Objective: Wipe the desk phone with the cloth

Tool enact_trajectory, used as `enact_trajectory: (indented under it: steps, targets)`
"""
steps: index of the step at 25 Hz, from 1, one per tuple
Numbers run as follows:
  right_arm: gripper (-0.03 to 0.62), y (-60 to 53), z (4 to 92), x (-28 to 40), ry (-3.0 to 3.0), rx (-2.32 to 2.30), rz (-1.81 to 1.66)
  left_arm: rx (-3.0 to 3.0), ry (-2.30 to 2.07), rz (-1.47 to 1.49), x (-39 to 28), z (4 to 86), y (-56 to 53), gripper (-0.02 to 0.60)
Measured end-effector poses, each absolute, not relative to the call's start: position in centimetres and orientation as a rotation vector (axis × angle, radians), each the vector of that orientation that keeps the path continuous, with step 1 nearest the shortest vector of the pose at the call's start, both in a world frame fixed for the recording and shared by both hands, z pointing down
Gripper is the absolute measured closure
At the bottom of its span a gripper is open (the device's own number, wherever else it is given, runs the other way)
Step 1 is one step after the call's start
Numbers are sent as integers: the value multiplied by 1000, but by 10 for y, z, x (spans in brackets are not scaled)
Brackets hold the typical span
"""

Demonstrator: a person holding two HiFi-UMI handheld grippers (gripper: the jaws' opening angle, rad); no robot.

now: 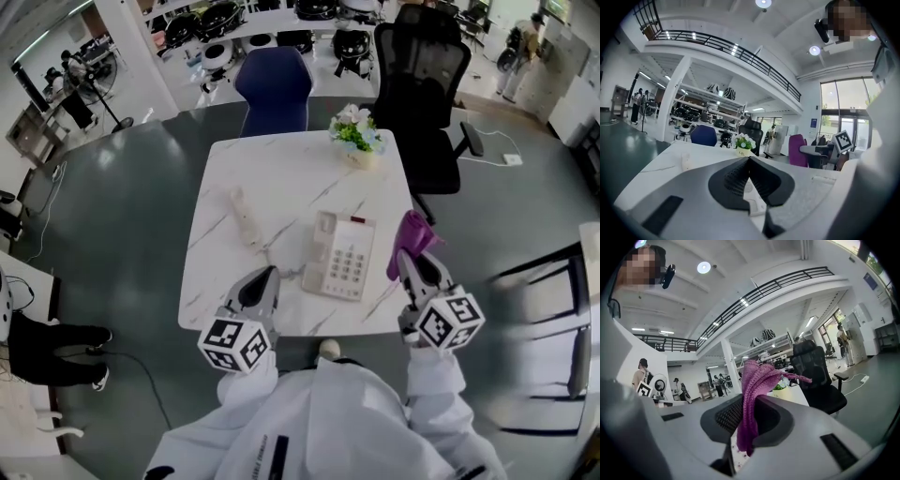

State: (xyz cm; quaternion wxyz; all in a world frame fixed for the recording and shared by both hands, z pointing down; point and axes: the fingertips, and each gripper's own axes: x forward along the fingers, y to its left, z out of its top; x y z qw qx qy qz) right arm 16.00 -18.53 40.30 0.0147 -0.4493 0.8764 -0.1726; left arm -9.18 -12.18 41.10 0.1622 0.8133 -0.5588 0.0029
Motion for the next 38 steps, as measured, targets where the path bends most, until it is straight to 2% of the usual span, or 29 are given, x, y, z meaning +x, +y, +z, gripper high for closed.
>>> enact_trajectory:
  steps: [15,29,38]
  targets:
    - [562,-250,445,154,2904,-1461,-515,2230,-1557,48,-88,451,-155,584]
    - [553,-302,489,121,3212,-1575,-252,2156,-1430,144,-88,498,-188,584]
    - [553,-299,507,94,3422,-1484,-116,2153,-1361,175,-78,518,-200,584]
